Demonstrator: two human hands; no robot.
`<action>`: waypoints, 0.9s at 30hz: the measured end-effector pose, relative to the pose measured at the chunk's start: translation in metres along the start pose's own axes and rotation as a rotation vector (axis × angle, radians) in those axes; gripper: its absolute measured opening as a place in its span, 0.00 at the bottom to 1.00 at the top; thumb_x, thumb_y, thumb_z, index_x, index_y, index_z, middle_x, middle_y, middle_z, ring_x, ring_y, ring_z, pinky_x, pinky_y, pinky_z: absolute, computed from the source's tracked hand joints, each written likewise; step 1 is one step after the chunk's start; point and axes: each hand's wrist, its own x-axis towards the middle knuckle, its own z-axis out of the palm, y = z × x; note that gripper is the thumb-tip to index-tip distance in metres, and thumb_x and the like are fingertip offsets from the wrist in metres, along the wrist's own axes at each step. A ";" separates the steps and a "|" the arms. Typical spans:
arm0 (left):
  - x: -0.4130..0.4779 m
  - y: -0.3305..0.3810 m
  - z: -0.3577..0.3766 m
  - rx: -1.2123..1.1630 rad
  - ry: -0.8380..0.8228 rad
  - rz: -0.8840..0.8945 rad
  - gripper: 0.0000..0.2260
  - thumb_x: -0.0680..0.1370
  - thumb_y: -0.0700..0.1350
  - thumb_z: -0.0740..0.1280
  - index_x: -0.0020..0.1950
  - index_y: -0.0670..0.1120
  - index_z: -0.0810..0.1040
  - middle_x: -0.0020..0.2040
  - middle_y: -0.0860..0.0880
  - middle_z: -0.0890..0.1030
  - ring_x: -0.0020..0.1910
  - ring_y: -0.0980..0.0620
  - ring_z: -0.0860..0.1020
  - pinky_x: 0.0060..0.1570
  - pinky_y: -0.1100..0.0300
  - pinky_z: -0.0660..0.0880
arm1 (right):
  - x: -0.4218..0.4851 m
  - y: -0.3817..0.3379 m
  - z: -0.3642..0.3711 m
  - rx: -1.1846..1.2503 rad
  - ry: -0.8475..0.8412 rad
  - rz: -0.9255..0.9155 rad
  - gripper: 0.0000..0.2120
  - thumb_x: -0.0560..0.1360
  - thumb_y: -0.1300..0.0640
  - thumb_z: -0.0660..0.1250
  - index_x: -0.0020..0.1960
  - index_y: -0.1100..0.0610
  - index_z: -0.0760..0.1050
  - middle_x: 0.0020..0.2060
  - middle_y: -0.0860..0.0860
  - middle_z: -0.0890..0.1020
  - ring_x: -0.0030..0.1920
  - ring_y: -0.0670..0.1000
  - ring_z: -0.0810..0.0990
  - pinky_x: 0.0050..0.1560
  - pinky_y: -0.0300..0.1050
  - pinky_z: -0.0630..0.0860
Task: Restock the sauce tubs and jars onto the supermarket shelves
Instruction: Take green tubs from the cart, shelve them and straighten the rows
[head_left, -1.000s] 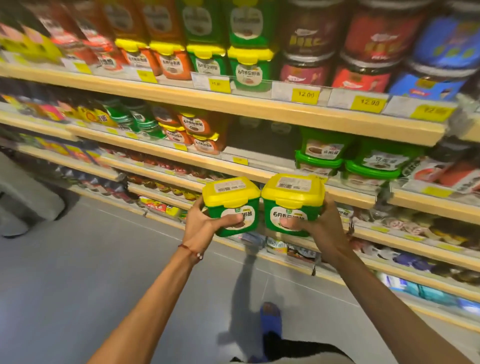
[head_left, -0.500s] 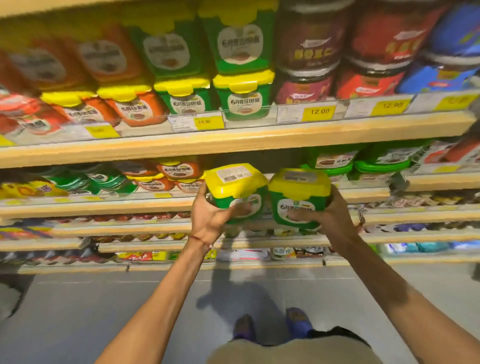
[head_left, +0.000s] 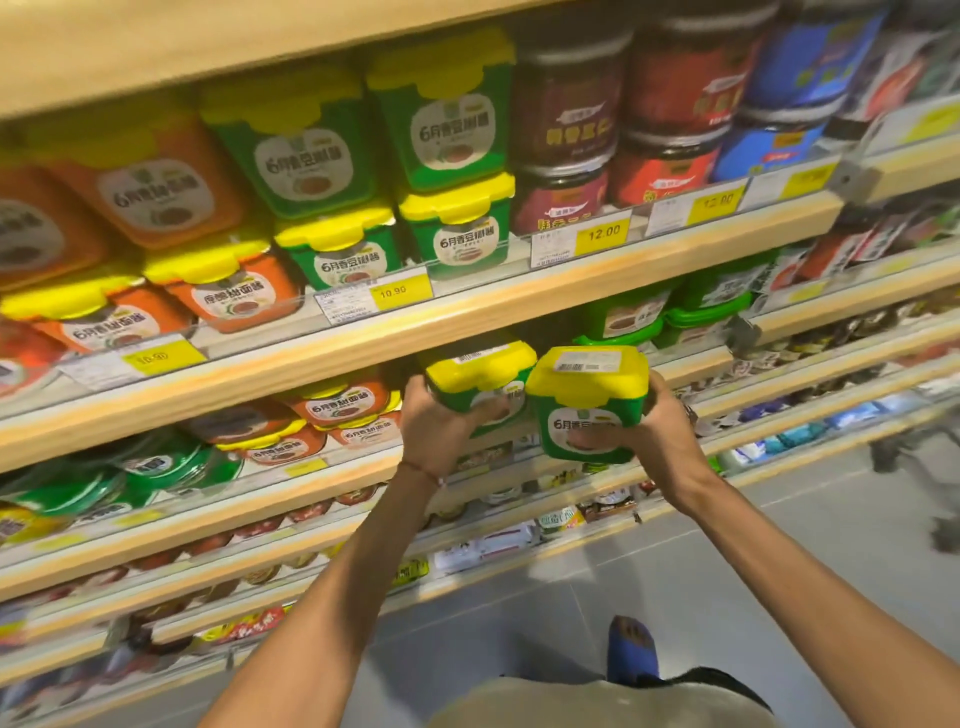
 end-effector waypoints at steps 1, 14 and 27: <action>0.001 0.003 0.001 0.014 -0.011 -0.020 0.39 0.53 0.66 0.84 0.55 0.53 0.72 0.53 0.52 0.82 0.53 0.52 0.82 0.54 0.47 0.82 | -0.001 -0.001 0.001 -0.013 0.008 -0.001 0.54 0.45 0.60 0.85 0.70 0.54 0.72 0.56 0.50 0.85 0.53 0.50 0.85 0.42 0.44 0.84; 0.027 0.009 -0.003 -0.104 -0.162 -0.267 0.10 0.71 0.47 0.80 0.41 0.42 0.84 0.44 0.44 0.87 0.46 0.45 0.86 0.52 0.51 0.81 | 0.000 -0.004 0.005 -0.220 -0.043 -0.035 0.56 0.50 0.48 0.89 0.73 0.50 0.69 0.61 0.46 0.82 0.62 0.46 0.80 0.67 0.52 0.76; 0.040 0.001 0.002 -0.041 -0.095 -0.324 0.14 0.76 0.49 0.76 0.39 0.42 0.77 0.37 0.47 0.82 0.36 0.54 0.80 0.36 0.64 0.76 | 0.009 -0.003 0.012 -0.252 -0.045 -0.023 0.57 0.47 0.47 0.88 0.73 0.52 0.69 0.61 0.47 0.82 0.61 0.46 0.80 0.67 0.53 0.77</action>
